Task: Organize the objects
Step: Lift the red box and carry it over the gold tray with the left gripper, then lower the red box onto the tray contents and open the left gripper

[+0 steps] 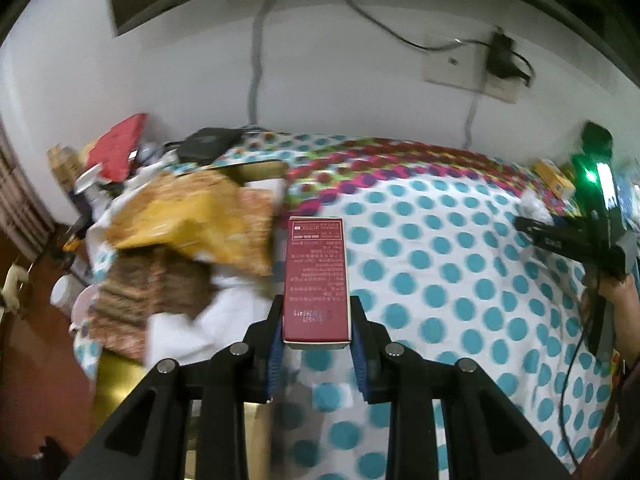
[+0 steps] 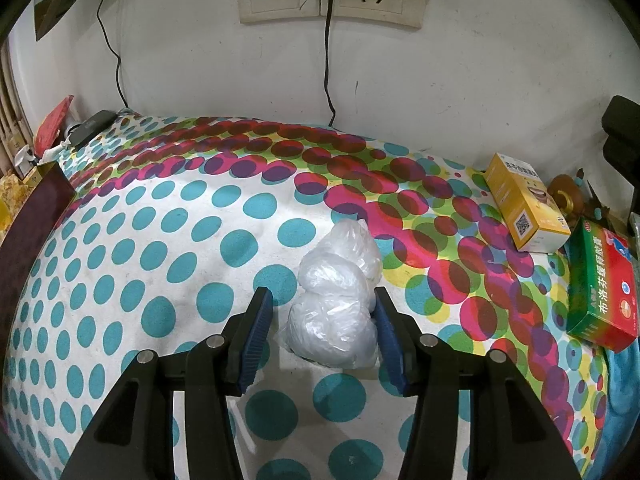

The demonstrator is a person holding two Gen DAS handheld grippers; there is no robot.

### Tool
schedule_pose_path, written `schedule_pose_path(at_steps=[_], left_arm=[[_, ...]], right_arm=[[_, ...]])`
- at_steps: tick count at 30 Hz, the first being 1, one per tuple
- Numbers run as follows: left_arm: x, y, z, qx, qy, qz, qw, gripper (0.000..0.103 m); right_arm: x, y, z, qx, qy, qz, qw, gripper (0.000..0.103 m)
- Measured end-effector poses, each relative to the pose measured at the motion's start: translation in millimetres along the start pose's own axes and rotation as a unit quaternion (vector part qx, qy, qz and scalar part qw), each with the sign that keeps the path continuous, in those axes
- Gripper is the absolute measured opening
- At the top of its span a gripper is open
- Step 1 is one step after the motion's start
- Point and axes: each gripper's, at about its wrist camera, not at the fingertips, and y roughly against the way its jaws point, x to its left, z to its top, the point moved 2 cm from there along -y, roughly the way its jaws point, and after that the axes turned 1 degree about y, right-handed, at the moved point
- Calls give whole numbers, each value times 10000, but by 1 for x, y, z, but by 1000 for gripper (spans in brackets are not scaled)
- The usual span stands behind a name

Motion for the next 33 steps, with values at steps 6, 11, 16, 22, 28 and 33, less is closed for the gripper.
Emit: schedule_pose_path(at_steps=[6, 11, 16, 22, 28, 33], left_arm=[[61, 7, 1, 90, 593, 164, 9981, 29], [82, 10, 1, 74, 637, 194, 9978, 29], [85, 3, 3, 190, 596, 5, 9980, 29], [88, -10, 13, 266, 557, -71, 9981, 29], [86, -30, 16, 495, 424, -66, 9979, 29], [84, -41, 14, 578, 426, -53, 9974, 29]], right_arm=[[1, 0, -1, -3, 8, 4, 10000, 49], [2, 0, -2, -4, 18, 0, 10000, 49], [2, 0, -2, -5, 24, 3, 10000, 49], [2, 1, -2, -6, 36, 7, 10000, 49], [2, 1, -2, -6, 49, 18, 10000, 49], [2, 1, -2, -7, 65, 34, 10000, 49]])
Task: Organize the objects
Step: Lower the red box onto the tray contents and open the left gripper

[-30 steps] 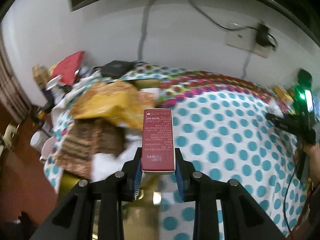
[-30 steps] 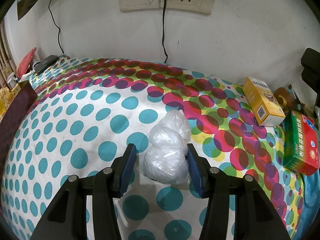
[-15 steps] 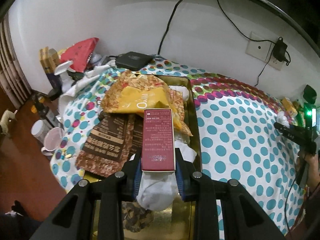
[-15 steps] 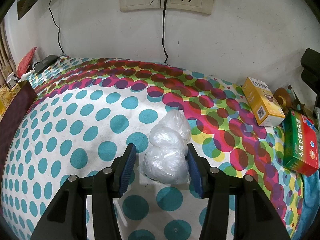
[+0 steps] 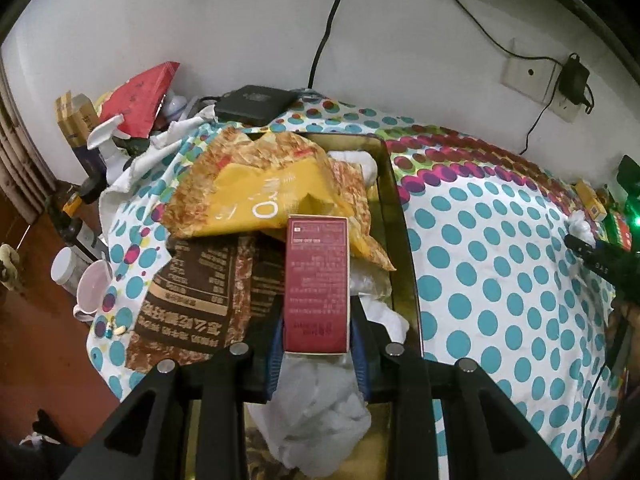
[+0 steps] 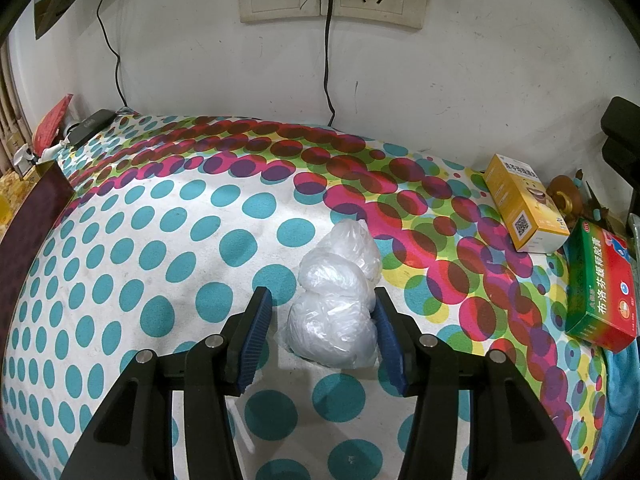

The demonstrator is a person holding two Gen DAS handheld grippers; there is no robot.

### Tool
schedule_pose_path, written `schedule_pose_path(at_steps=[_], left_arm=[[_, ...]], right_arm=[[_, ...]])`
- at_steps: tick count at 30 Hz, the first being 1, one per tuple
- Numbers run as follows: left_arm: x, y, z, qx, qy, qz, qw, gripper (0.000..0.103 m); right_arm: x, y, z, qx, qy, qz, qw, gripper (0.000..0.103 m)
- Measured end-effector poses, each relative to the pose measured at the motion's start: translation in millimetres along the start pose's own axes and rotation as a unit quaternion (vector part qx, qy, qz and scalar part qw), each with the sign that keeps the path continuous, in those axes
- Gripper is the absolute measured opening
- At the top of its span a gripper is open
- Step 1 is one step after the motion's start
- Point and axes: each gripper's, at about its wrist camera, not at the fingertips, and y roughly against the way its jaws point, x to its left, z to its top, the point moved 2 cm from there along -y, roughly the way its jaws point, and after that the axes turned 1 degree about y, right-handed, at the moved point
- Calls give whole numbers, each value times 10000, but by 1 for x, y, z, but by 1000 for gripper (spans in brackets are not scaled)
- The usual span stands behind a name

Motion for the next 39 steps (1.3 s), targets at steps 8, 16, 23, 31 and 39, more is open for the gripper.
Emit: schedule_pose_path(at_steps=[8, 16, 23, 31, 39], left_arm=[[-2, -2, -4, 9, -94, 96, 9999, 30], [5, 0, -8, 160, 103, -76, 9998, 32], [-3, 9, -15, 46, -142, 93, 9998, 34], [-4, 26, -24, -135, 9, 184, 9997, 36], [-11, 63, -39, -612, 181, 250, 9976, 43]], right_arm=[[0, 0, -1, 0, 16, -1, 10000, 49], [-2, 3, 9, 12, 31, 11, 10000, 49], [-5, 5, 12, 17, 42, 16, 10000, 49], [-4, 6, 11, 15, 61, 27, 10000, 49], [-2, 6, 9, 1, 136, 64, 9999, 43]])
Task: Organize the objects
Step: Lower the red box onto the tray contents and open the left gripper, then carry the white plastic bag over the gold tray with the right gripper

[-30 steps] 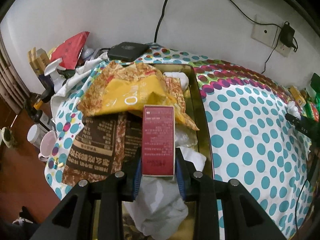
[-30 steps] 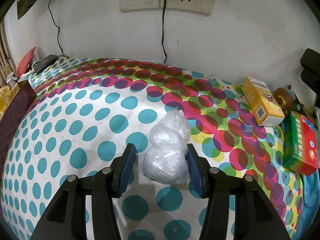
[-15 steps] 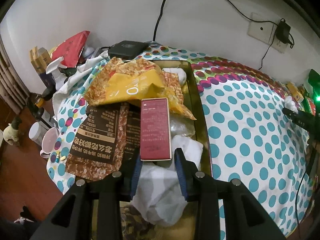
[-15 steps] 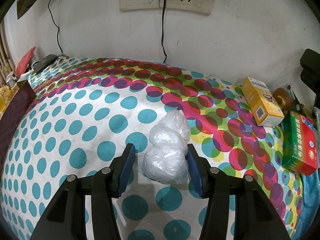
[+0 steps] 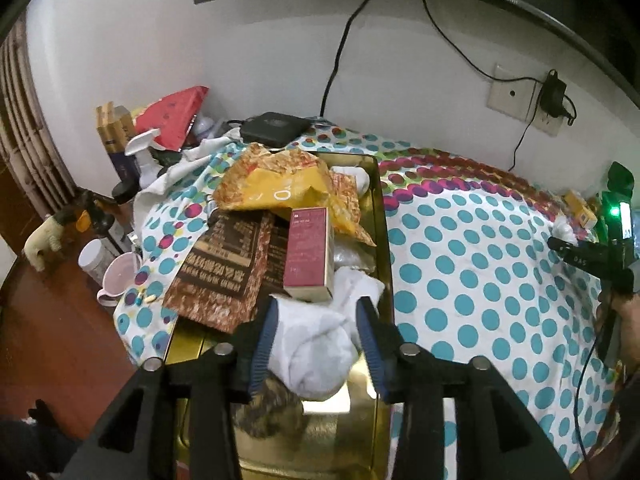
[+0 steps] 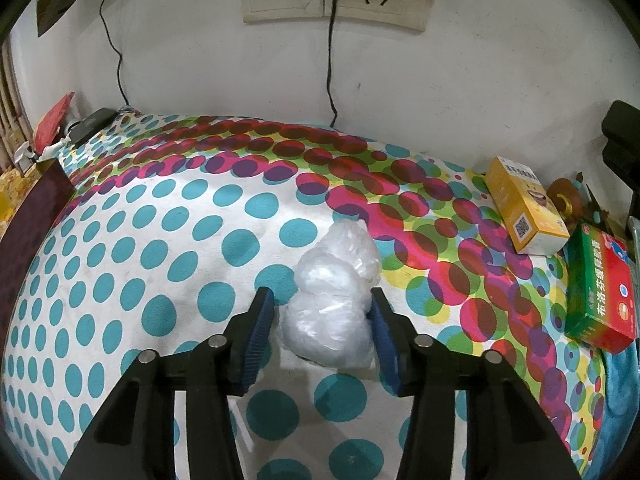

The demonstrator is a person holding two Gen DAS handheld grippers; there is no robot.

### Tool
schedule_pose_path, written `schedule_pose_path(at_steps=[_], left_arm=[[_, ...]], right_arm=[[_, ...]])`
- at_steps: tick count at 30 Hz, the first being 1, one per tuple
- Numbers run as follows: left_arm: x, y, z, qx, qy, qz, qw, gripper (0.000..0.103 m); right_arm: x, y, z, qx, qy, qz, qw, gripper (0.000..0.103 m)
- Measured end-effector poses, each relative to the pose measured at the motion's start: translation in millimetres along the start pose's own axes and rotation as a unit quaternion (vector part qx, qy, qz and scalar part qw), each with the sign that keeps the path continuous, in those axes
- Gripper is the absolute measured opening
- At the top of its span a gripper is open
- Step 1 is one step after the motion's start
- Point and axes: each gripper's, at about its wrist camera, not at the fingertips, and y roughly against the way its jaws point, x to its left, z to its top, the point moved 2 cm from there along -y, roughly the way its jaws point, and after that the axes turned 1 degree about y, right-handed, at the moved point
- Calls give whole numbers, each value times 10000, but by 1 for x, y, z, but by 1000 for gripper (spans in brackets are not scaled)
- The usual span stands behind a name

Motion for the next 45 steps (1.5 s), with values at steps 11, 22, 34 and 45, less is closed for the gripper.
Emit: schedule_pose_path(at_steps=[11, 22, 34, 45], left_arm=[[4, 13, -29, -6, -25, 13, 10000, 44], [13, 21, -23, -183, -72, -3, 9998, 44], [31, 39, -46, -140, -150, 5, 9998, 53], [75, 66, -56, -345, 147, 166, 9992, 56]], right_arm=[[0, 3, 0, -28, 136, 104, 9998, 32], [1, 5, -1, -25, 197, 59, 9998, 32], [4, 6, -1, -51, 418, -166, 9990, 33], [9, 7, 0, -28, 311, -520, 9982, 33]])
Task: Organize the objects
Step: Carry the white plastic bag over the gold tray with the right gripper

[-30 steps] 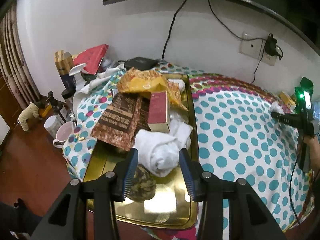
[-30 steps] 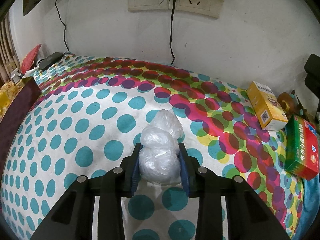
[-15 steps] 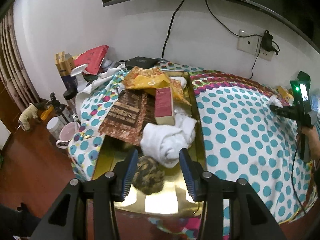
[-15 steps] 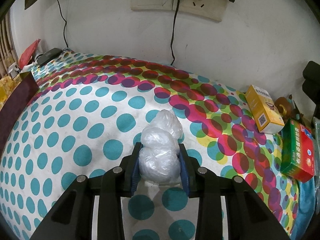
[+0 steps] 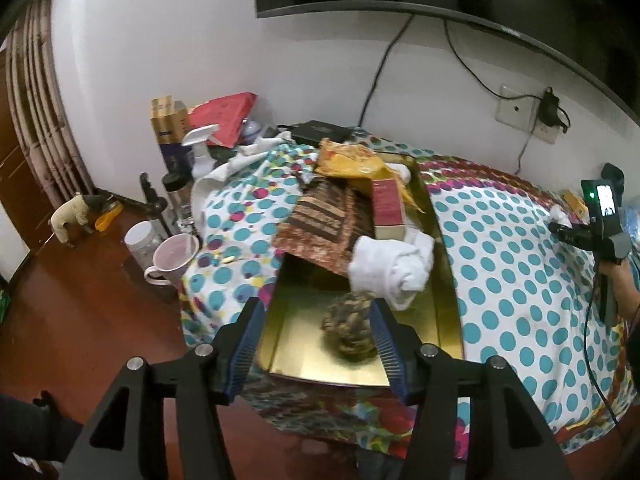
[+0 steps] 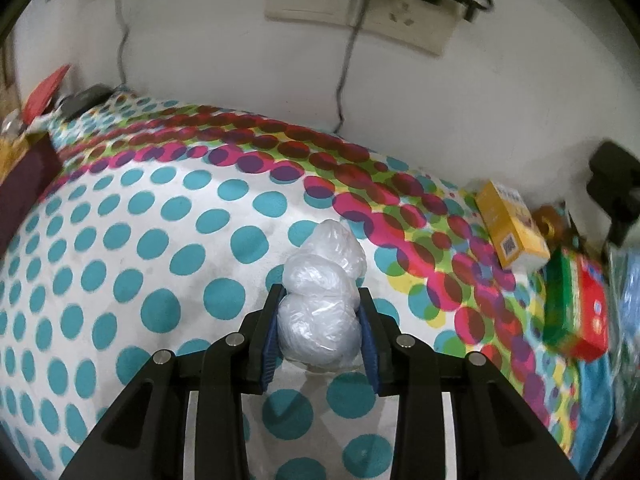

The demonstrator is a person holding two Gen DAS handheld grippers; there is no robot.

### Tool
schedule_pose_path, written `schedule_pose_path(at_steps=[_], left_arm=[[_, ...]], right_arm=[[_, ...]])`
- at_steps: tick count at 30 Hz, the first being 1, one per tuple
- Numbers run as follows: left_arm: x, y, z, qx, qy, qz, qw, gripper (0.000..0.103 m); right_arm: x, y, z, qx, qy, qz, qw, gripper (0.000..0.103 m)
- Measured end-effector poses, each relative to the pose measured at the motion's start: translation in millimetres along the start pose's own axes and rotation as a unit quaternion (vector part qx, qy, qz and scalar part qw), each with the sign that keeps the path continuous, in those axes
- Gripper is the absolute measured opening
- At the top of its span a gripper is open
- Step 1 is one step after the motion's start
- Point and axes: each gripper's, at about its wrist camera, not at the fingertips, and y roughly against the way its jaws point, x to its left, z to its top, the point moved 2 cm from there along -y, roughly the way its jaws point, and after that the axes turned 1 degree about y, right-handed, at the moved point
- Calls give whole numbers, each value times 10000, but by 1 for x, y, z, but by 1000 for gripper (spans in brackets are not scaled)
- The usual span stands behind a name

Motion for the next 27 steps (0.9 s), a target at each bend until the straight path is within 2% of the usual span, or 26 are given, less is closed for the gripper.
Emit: schedule_pose_path(at_steps=[8, 11, 20, 27], left_arm=[[29, 6, -9, 36, 227, 137, 9996, 57], [34, 7, -10, 14, 276, 182, 9995, 57], [43, 3, -15, 15, 410, 106, 9991, 57], [53, 3, -18, -64, 525, 90, 9986, 57]], right_arm=[[-5, 0, -2, 38, -479, -23, 9988, 32], [-4, 2, -4, 64, -639, 126, 9979, 32], [8, 14, -13, 203, -584, 225, 9978, 32], [38, 50, -16, 47, -484, 639, 9968, 31]])
